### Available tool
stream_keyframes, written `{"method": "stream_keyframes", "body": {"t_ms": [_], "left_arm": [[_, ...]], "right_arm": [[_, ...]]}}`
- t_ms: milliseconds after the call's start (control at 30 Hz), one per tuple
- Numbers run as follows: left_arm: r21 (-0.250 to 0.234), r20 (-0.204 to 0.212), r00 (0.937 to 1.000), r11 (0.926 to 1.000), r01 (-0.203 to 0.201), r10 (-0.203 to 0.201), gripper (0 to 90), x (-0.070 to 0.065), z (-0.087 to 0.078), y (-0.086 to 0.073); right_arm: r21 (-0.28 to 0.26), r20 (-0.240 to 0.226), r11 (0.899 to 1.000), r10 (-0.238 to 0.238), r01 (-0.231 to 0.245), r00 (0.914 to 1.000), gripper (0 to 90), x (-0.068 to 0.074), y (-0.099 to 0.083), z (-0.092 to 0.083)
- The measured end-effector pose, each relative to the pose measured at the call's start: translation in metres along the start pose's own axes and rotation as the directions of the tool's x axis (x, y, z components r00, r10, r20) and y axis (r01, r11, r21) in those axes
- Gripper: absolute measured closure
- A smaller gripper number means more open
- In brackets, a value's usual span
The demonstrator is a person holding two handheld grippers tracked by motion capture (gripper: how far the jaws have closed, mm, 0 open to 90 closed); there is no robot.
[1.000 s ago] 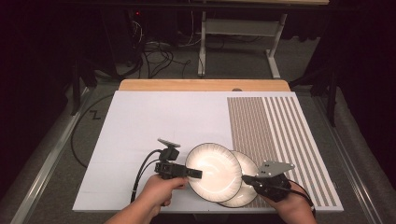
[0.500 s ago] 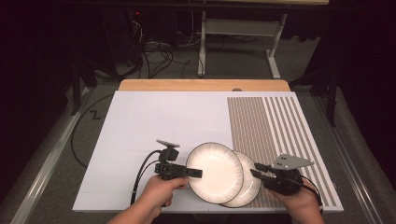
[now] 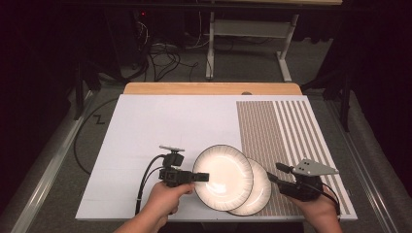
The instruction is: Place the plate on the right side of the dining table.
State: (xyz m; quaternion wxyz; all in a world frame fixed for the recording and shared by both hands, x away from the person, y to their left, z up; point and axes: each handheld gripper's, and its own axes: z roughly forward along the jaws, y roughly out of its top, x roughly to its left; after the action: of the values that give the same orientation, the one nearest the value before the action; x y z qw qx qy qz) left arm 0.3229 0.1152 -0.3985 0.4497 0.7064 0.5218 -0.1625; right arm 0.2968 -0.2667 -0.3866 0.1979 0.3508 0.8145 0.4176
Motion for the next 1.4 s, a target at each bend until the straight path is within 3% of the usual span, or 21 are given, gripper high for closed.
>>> {"method": "stream_keyframes", "body": {"t_ms": [200,300,533,633,667,800,833,867,1000,1100,1167,1267,1400], "left_arm": [[-0.047,-0.001,0.9987,0.9976,-0.051,0.051,75.8,0.002,-0.004,0.005],[-0.078,-0.015,0.9946,0.9916,-0.103,0.102,75.7,0.003,-0.006,0.008],[-0.126,-0.016,0.9872,0.9792,-0.159,0.159,76.2,0.006,-0.008,0.011],[-0.171,-0.042,0.9740,0.9589,-0.227,0.223,76.4,0.003,-0.011,0.011],[-0.171,-0.042,0.9740,0.9589,-0.227,0.223,76.5,0.003,-0.011,0.011],[-0.215,-0.066,0.9582,0.9337,-0.286,0.279,76.4,0.002,-0.012,0.009],[-0.232,-0.074,0.9492,0.9204,-0.315,0.306,76.4,0.001,-0.013,0.007],[-0.232,-0.074,0.9492,0.9204,-0.315,0.306,76.4,0.001,-0.013,0.007],[-0.270,-0.096,0.9297,0.8895,-0.368,0.356,76.3,-0.001,-0.013,0.003],[-0.289,-0.098,0.9197,0.8734,-0.392,0.380,76.2,-0.001,-0.014,0.000],[-0.297,-0.101,0.9166,0.8677,-0.399,0.387,76.1,-0.001,-0.014,-0.002],[-0.323,-0.113,0.9101,0.8515,-0.413,0.399,75.9,-0.001,-0.015,-0.007],[-0.335,-0.130,0.8911,0.8267,-0.452,0.435,75.9,-0.003,-0.017,-0.012]], "right_arm": [[-0.026,0.032,0.999,0.020,-0.020,0.9993,45.9,-0.005,-0.001,-0.004],[-0.042,0.042,0.998,0.041,-0.039,0.9983,43.1,-0.009,-0.002,-0.007],[-0.065,0.059,0.996,0.057,-0.053,0.9966,37.8,-0.015,-0.003,-0.012],[-0.087,0.077,0.994,0.076,-0.070,0.9941,32.5,-0.018,-0.004,-0.015],[-0.087,0.077,0.994,0.076,-0.070,0.9941,32.5,-0.018,-0.004,-0.015],[-0.119,0.090,0.989,0.098,-0.087,0.9910,26.2,-0.021,-0.004,-0.019],[-0.130,0.092,0.988,0.098,-0.086,0.9909,25.4,-0.021,-0.004,-0.020],[-0.130,0.092,0.988,0.098,-0.086,0.9909,25.4,-0.021,-0.004,-0.020],[-0.159,0.095,0.983,0.103,-0.087,0.9901,19.5,-0.022,-0.003,-0.023],[-0.182,0.091,0.979,0.108,-0.090,0.9901,15.7,-0.020,-0.002,-0.025],[-0.183,0.087,0.980,0.100,-0.083,0.9912,12.0,-0.020,-0.002,-0.025],[-0.193,0.096,0.978,0.102,-0.082,0.9902,6.4,-0.017,-0.003,-0.026],[-0.198,0.099,0.977,0.097,-0.076,0.9903,2.3,-0.015,-0.002,-0.025]]}}
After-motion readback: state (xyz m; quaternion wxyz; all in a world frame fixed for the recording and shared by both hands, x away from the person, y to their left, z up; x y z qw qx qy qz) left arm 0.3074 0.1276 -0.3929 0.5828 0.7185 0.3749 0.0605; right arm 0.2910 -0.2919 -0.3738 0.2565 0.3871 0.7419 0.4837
